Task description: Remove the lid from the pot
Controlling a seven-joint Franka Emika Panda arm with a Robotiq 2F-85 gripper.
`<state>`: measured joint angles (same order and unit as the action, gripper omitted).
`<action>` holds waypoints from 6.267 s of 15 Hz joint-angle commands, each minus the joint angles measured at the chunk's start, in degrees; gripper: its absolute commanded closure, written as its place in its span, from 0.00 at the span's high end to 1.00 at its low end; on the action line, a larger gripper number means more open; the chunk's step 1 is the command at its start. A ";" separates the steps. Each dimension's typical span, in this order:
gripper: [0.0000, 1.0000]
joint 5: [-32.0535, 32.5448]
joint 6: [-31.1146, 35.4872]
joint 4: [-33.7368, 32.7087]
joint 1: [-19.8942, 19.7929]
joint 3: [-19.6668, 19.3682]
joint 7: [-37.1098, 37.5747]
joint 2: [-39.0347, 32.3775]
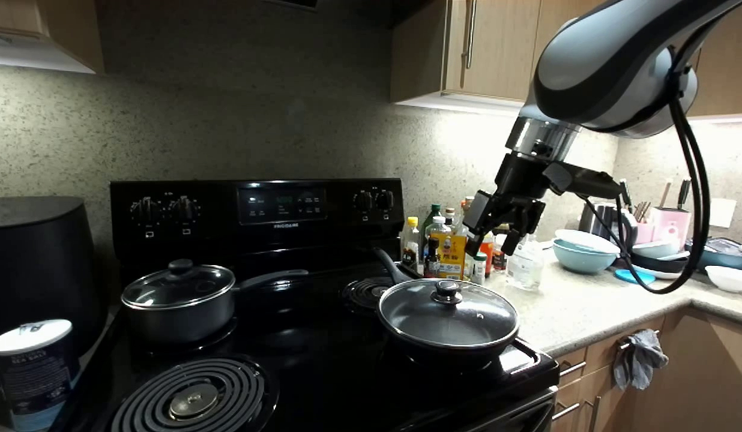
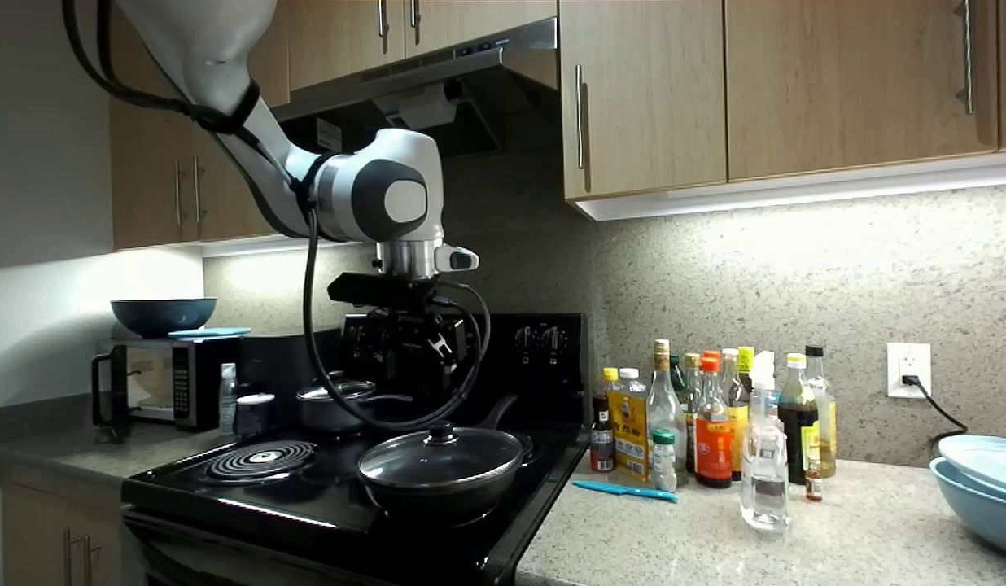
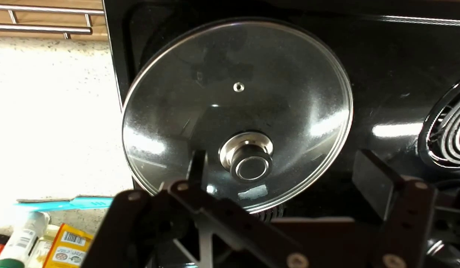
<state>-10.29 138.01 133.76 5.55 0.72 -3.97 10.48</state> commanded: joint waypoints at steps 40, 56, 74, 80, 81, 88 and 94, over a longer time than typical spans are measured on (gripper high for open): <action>1.00 15.04 -4.40 -21.88 0.66 1.69 15.73 -24.96; 1.00 11.87 -4.04 -18.71 0.75 2.86 13.58 -22.66; 0.75 10.96 -3.47 -19.85 0.13 2.85 13.37 -25.71; 0.41 10.95 -3.09 -20.22 0.08 2.77 13.21 -26.22; 0.36 10.98 -3.02 -20.43 0.11 2.79 13.21 -26.22; 0.26 11.16 -2.84 -20.12 0.14 2.86 12.75 -25.36; 0.26 11.83 3.84 -13.41 0.46 2.99 13.24 -17.16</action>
<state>2.11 137.08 114.78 6.04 3.37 10.41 -13.74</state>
